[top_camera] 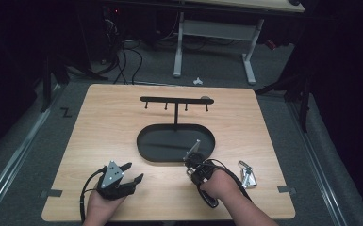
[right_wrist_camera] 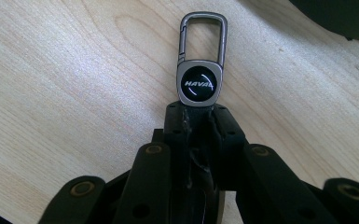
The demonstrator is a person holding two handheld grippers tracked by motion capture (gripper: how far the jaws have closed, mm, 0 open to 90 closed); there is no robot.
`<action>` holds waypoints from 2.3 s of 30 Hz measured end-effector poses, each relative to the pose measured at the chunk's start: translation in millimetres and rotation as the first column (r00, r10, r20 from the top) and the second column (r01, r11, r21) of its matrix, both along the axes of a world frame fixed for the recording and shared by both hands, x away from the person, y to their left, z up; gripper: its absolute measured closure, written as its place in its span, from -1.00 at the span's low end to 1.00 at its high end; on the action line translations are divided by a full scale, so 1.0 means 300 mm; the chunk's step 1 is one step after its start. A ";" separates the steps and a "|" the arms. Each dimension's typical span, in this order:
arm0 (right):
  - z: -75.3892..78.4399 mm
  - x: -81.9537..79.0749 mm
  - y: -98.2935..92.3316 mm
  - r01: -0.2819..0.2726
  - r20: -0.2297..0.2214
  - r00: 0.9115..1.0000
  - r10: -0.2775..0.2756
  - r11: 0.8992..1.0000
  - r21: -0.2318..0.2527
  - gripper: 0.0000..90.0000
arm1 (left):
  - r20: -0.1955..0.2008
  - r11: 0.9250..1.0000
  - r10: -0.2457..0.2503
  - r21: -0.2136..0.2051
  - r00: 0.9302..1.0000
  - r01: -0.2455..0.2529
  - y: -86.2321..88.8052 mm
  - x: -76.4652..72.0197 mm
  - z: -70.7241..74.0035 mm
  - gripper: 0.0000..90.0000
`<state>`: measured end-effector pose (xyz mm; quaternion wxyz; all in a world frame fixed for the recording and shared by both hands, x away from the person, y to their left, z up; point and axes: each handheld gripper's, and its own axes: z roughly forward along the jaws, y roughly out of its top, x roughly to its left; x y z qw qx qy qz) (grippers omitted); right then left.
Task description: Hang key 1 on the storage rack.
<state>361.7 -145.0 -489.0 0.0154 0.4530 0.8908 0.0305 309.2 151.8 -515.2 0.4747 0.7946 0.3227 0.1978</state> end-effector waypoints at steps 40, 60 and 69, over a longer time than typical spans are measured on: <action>0.315 -0.019 -0.138 0.006 0.173 0.985 -0.025 0.994 0.108 0.78 | 0.020 1.000 -0.019 0.009 1.000 0.019 -0.032 0.008 -0.005 -0.19; 0.373 0.034 -0.138 0.036 0.207 0.976 -0.061 0.992 0.120 0.78 | 0.027 1.000 -0.008 0.009 1.000 0.008 -0.032 0.013 -0.006 -0.19; 0.390 0.070 -0.133 0.031 0.235 0.970 -0.060 0.992 0.124 0.78 | 0.018 1.000 0.004 0.015 1.000 -0.005 -0.019 0.020 -0.012 -0.20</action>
